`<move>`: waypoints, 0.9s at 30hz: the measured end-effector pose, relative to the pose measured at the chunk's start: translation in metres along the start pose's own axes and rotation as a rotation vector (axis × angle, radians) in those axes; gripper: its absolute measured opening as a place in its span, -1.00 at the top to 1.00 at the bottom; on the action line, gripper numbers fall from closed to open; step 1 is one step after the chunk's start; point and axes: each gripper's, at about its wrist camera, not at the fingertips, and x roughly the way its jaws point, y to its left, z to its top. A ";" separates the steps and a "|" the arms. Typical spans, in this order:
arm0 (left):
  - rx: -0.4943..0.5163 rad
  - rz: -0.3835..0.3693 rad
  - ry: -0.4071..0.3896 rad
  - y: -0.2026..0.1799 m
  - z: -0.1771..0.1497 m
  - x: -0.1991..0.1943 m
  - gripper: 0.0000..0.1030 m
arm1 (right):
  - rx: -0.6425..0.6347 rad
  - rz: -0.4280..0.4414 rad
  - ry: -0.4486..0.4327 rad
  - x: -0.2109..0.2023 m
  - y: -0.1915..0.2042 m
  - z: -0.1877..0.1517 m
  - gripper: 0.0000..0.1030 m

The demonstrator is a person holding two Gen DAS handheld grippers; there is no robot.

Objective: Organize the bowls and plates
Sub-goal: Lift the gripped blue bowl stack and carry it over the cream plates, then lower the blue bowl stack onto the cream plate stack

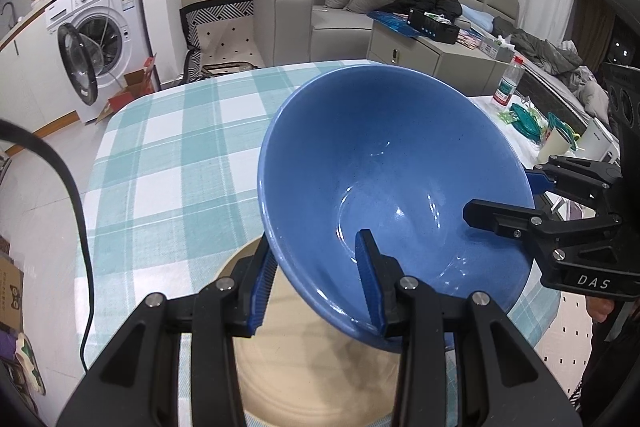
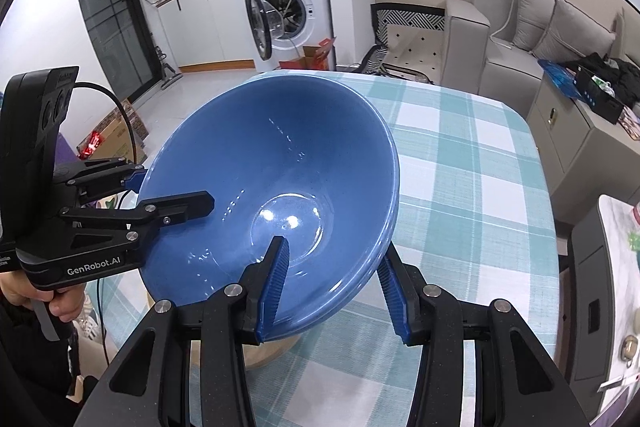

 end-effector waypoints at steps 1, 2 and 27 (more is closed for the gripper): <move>-0.003 0.003 -0.002 0.001 -0.002 -0.002 0.26 | -0.003 0.003 0.000 0.000 0.002 0.000 0.11; -0.007 0.006 -0.003 0.003 -0.003 -0.004 0.26 | -0.006 0.006 0.000 0.000 0.004 -0.001 0.11; -0.064 0.079 0.010 0.029 -0.047 -0.027 0.26 | -0.057 0.095 0.038 0.019 0.046 -0.018 0.11</move>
